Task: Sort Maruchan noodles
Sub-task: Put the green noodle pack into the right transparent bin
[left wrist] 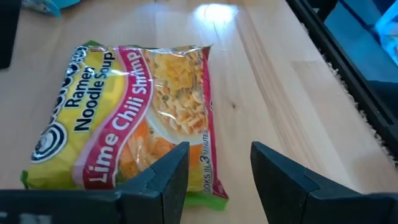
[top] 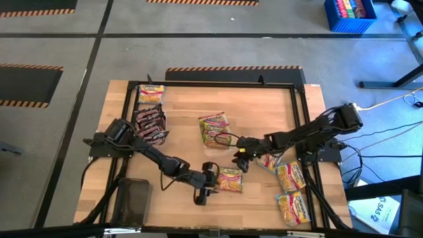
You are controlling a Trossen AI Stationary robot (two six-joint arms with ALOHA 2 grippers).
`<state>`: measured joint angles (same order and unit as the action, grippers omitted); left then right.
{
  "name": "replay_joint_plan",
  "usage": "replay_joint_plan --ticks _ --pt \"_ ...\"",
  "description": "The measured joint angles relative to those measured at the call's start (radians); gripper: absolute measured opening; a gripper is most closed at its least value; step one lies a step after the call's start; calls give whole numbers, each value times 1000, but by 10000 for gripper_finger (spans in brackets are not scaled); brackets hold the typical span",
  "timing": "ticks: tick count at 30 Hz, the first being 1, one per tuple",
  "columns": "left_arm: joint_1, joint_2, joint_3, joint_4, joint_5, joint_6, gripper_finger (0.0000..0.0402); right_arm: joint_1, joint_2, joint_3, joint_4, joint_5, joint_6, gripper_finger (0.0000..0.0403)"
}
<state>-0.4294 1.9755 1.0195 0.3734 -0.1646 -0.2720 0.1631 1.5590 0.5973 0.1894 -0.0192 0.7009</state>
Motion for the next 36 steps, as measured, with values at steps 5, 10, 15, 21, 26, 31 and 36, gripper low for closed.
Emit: replay_joint_plan --ticks 5,10,15,21,26,31,36 --pt "-3 0 0 -2 0 -4 165 8 60 4 73 12 -18 185" --pt "-3 0 0 -4 0 -5 165 22 110 44 69 -37 -53 226" --pt "-1 0 0 -3 0 10 165 36 130 81 64 -83 -56 286" --pt "7 0 -1 -1 30 12 165 34 130 83 72 -194 -61 329" --pt "5 0 -1 0 29 12 165 49 130 83 69 -235 -50 334" --pt "15 0 -1 1 33 12 165 56 147 83 53 -205 -53 334" --pt "10 0 12 4 123 -7 165 59 182 86 81 -209 -46 334"
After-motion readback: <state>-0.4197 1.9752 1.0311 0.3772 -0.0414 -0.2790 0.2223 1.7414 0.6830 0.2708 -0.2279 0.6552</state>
